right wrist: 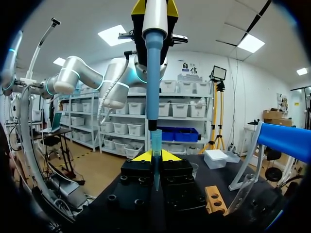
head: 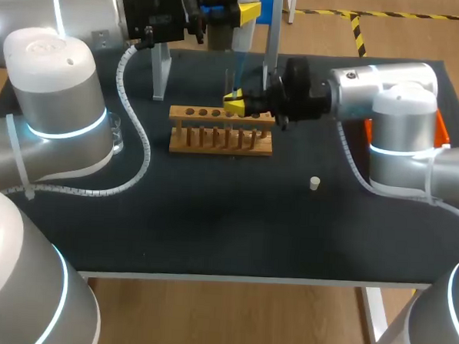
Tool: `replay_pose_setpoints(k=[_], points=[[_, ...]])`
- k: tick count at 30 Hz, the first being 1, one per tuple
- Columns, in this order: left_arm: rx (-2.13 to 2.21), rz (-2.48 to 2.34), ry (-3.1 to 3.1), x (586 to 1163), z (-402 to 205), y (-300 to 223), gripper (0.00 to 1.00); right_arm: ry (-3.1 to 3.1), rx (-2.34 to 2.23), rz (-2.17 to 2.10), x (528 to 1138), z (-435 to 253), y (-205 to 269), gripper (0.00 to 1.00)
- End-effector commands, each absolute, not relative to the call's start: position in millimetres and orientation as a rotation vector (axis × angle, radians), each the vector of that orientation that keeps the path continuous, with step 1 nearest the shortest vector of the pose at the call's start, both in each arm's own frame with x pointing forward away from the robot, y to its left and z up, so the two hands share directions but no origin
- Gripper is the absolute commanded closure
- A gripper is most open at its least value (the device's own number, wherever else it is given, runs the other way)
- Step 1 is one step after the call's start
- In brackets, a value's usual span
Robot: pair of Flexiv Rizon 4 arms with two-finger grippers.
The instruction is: Invert the test tube, pick up the pipette, mount the tip to pipette, aspirate from beaker and dispense into the tube, eject the tip, return the pipette, and cap with the stopper.
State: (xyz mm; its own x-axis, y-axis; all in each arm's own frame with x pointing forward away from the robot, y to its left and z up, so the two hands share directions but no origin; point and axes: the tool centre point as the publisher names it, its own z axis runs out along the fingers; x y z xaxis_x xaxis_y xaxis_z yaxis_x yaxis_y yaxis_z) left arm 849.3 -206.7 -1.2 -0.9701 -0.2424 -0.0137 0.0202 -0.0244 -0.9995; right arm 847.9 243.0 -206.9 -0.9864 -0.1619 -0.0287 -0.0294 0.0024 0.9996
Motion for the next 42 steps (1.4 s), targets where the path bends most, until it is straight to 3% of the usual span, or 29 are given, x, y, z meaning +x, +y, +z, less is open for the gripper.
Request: replay_pose_setpoints(k=[1, 42], points=[[-0.237, -2.111, 2.06, 849.2, -1.3, -206.3, 1.0, -2.152, 0.211, -2.147, 847.1, -206.4, 244.0, 1.0], [-0.237, -2.111, 2.06, 849.2, -1.3, -206.3, 1.0, -2.137, 0.204, -2.158, 845.0, -207.5, 241.9, 1.0]])
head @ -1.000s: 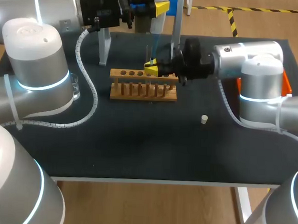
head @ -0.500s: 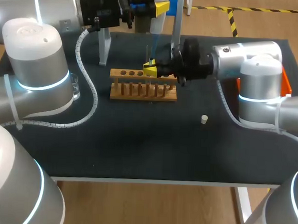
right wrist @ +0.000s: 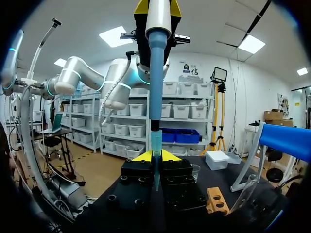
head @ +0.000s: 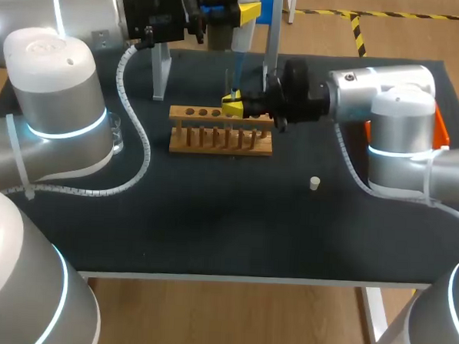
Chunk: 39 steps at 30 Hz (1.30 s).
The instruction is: Invert the test tube, pick up the pipette, mount the tip to pipette, aspirate from beaker and dispense into the tube, eject the tip, return the pipette, and cap with the stopper.
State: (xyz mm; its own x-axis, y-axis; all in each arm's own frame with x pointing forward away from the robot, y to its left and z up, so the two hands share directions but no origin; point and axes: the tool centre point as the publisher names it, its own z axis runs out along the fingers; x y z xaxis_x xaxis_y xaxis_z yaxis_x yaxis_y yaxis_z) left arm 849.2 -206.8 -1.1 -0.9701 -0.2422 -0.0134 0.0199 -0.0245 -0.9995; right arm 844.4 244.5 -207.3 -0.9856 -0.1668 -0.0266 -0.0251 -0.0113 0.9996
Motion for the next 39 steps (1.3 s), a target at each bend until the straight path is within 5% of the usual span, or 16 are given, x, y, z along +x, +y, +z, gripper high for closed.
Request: replay_pose_setpoints(k=[1, 39], points=[[-0.237, -2.111, 2.06, 849, -1, -206, 1.0, -2.137, 0.202, -2.159, 845, -208, 241, 1.0], [-0.237, -2.111, 2.06, 849, -1, -206, 1.0, -2.124, 0.197, -2.196, 846, -198, 232, 1.0]])
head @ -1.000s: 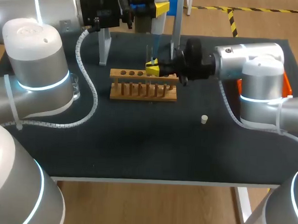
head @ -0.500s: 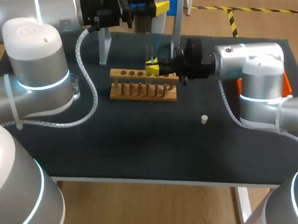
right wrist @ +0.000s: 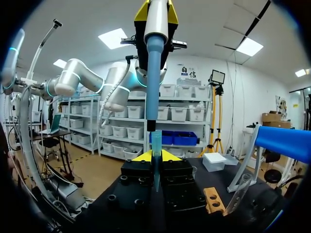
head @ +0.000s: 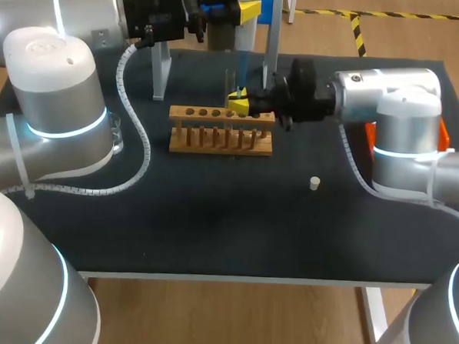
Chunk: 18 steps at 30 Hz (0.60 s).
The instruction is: Invert the test tube, pick up the pipette, mount the tip to pipette, aspirate from beaker and dispense into the tube, eject the tip, return the pipette, and cap with the stopper.
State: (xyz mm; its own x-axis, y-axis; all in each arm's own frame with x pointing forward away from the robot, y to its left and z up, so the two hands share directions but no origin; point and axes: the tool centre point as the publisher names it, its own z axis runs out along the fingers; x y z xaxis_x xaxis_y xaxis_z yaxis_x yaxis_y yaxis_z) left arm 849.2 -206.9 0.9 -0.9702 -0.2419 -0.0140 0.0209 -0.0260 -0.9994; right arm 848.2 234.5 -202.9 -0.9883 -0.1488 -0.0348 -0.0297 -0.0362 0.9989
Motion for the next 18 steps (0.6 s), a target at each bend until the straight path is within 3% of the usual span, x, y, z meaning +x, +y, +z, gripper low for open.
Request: replay_pose_setpoints(k=[1, 18], points=[[-0.237, -2.111, 2.06, 849.2, -1.3, -206.3, 1.0, -2.123, 0.198, -2.197, 845.4, -198.2, 231.1, 1.0], [-0.237, -2.111, 2.06, 849.2, -1.3, -206.3, 1.0, -2.114, 0.211, -2.198, 840.3, -198.1, 228.0, 1.0]])
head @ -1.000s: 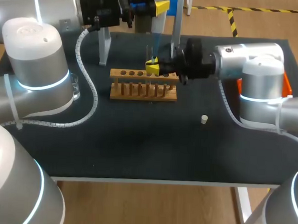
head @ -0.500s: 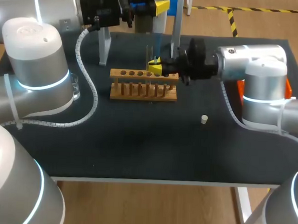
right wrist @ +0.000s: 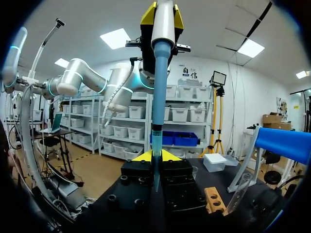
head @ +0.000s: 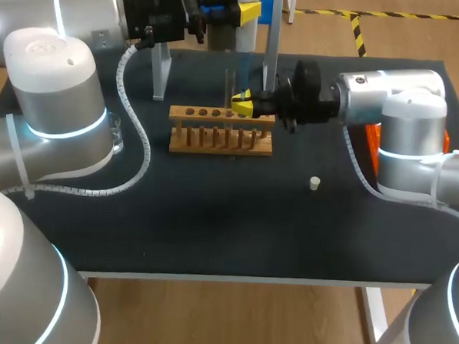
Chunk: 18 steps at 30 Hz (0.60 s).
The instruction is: Invert the test tube, pick up the pipette, mount the tip to pipette, aspirate from beaker and dispense into the tube, eject the tip, return the pipette, and cap with the stopper.
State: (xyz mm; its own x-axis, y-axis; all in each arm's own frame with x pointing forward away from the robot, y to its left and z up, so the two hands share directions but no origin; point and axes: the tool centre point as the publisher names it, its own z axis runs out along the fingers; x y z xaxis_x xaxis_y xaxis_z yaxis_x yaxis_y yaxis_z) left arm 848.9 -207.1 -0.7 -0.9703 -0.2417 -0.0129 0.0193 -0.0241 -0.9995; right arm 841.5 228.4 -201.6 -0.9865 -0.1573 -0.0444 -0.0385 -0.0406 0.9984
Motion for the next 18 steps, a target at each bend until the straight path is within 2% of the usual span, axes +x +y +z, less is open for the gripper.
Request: replay_pose_setpoints(k=[1, 18], points=[[-0.237, -2.111, 2.06, 849, -1, -206, 1.0, -2.112, 0.21, -2.2, 841, -197, 228, 1.0], [-0.237, -2.111, 2.06, 849, -1, -206, 1.0, -2.101, 0.23, -2.237, 850, -165, 234, 1.0]])
